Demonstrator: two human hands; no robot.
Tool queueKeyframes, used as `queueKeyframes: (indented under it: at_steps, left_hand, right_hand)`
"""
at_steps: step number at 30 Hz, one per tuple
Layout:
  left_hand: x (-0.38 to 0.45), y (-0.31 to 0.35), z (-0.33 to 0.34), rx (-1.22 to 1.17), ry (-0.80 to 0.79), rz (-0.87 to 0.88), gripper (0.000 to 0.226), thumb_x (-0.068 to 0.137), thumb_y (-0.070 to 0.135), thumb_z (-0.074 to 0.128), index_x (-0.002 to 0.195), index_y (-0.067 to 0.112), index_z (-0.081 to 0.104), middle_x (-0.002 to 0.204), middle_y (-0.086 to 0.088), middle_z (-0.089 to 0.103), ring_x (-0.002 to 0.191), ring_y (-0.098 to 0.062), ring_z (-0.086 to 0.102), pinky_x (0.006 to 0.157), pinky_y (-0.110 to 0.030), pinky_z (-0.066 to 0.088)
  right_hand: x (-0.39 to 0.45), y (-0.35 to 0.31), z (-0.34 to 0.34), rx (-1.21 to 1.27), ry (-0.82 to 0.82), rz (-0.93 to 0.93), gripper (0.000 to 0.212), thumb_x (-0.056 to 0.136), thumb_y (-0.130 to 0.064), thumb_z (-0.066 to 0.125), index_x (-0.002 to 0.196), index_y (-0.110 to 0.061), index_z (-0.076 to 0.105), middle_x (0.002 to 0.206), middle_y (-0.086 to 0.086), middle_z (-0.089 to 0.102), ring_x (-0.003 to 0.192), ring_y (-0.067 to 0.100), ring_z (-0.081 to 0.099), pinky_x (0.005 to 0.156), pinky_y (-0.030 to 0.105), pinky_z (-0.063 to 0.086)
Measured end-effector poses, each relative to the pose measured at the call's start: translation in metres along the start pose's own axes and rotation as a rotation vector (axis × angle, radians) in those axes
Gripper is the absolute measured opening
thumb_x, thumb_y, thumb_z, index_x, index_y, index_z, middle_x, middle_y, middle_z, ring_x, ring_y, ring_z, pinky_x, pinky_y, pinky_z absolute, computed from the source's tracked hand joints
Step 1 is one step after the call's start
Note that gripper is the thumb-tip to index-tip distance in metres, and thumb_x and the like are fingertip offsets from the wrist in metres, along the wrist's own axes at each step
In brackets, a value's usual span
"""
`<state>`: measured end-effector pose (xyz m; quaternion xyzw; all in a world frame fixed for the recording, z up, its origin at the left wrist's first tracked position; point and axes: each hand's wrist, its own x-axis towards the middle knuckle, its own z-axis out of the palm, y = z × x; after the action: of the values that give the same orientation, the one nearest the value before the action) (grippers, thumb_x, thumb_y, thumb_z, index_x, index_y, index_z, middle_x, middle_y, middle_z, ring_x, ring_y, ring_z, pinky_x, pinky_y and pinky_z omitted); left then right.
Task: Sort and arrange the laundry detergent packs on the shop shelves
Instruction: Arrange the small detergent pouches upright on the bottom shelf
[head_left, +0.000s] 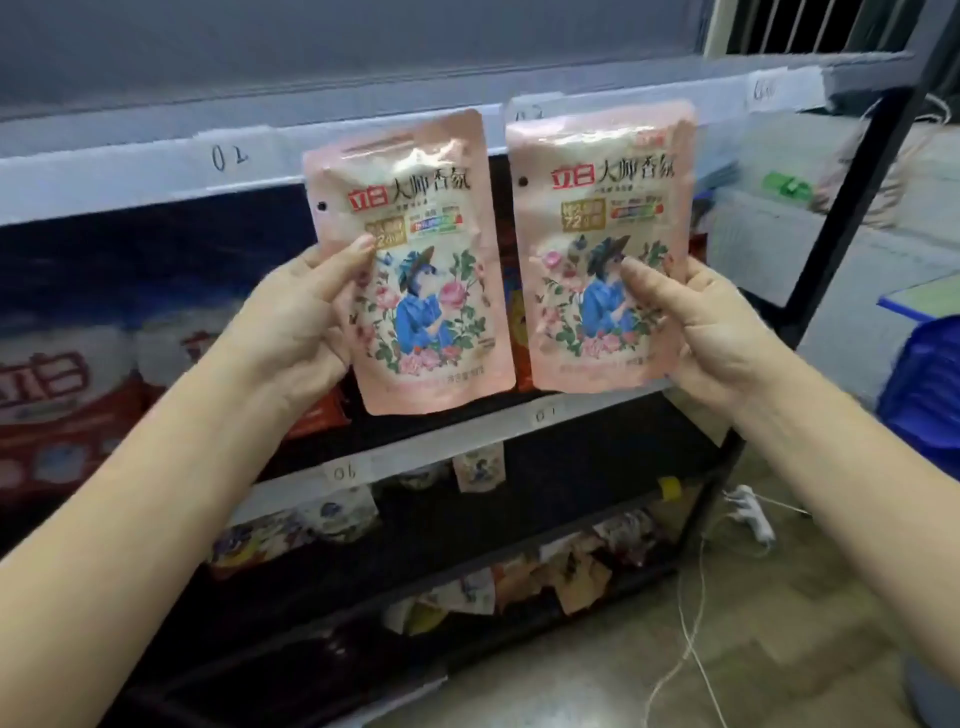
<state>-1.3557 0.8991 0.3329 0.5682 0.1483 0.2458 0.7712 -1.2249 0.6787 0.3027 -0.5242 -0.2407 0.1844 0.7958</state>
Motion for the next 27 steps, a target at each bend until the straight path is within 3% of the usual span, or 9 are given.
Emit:
queueKeyframes:
  at_steps: [2,5,8,13,15,18,23,27]
  left_hand:
    - [-0.009,-0.035,-0.017,-0.001,0.022,-0.082,0.015,0.092,0.018,0.053,0.098,0.009,0.064,0.101,-0.009,0.073,0.092,-0.018,0.071,0.068,-0.029,0.059]
    - [-0.017,-0.102,-0.042,0.064,-0.001,-0.195,0.04,0.086,0.023,0.056,0.118,0.0,0.058,0.107,-0.013,0.071,0.094,-0.023,0.07,0.069,-0.032,0.06]
    - [-0.019,-0.173,-0.061,0.081,-0.012,-0.326,0.039,0.085,0.024,0.055,0.114,-0.001,0.061,0.106,-0.013,0.071,0.098,-0.027,0.068,0.075,-0.033,0.059]
    - [-0.002,-0.287,-0.085,0.059,0.036,-0.48,0.028,0.089,0.022,0.054,0.11,0.007,0.064,0.105,-0.013,0.072,0.093,-0.025,0.07,0.069,-0.031,0.058]
    - [0.017,-0.328,-0.096,0.09,0.069,-0.517,0.025,0.092,0.02,0.053,0.11,0.006,0.063,0.104,-0.014,0.072,0.092,-0.026,0.071,0.069,-0.033,0.058]
    - [0.054,-0.38,-0.105,0.148,0.127,-0.545,0.019,0.092,0.019,0.057,0.104,0.005,0.064,0.098,-0.015,0.072,0.083,-0.024,0.072,0.064,-0.031,0.057]
    - [0.126,-0.445,-0.109,0.262,0.15,-0.436,0.01,0.095,0.021,0.054,0.093,0.024,0.064,0.096,0.0,0.069,0.081,-0.012,0.067,0.071,-0.028,0.05]
    - [0.172,-0.487,-0.126,0.25,0.015,-0.369,0.017,0.099,0.021,0.048,0.109,0.022,0.062,0.099,0.006,0.07,0.089,-0.01,0.068,0.076,-0.029,0.052]
  right_hand:
    - [-0.016,0.035,-0.017,-0.025,0.01,0.084,0.05,0.058,-0.029,0.072,0.106,-0.015,0.064,0.102,0.005,0.073,0.096,0.02,0.069,0.076,0.036,0.058]
    - [-0.041,0.089,-0.048,-0.048,0.035,0.227,0.055,0.055,-0.031,0.081,0.105,-0.014,0.065,0.103,0.007,0.073,0.093,0.022,0.07,0.069,0.034,0.058]
    - [-0.06,0.144,-0.08,-0.117,0.068,0.359,0.077,0.042,-0.046,0.09,0.107,-0.012,0.067,0.107,0.013,0.071,0.094,0.027,0.07,0.066,0.038,0.059]
    - [-0.068,0.233,-0.123,-0.221,0.099,0.541,0.08,0.04,-0.051,0.089,0.105,-0.01,0.067,0.101,0.013,0.073,0.089,0.029,0.071,0.071,0.043,0.059]
    - [-0.059,0.268,-0.136,-0.232,0.102,0.589,0.067,0.055,-0.042,0.086,0.108,-0.007,0.065,0.1,0.012,0.073,0.092,0.03,0.07,0.08,0.047,0.057]
    - [-0.037,0.318,-0.15,-0.264,0.109,0.617,0.03,0.081,-0.013,0.067,0.11,-0.006,0.063,0.097,0.008,0.074,0.089,0.024,0.071,0.073,0.036,0.059]
    - [0.019,0.392,-0.161,-0.352,0.042,0.575,0.02,0.087,-0.004,0.061,0.105,-0.011,0.064,0.098,0.005,0.073,0.084,0.012,0.071,0.065,0.022,0.057]
    - [0.065,0.441,-0.164,-0.466,-0.026,0.52,0.016,0.086,-0.008,0.065,0.1,-0.015,0.062,0.102,0.003,0.069,0.09,0.013,0.067,0.08,0.029,0.056]
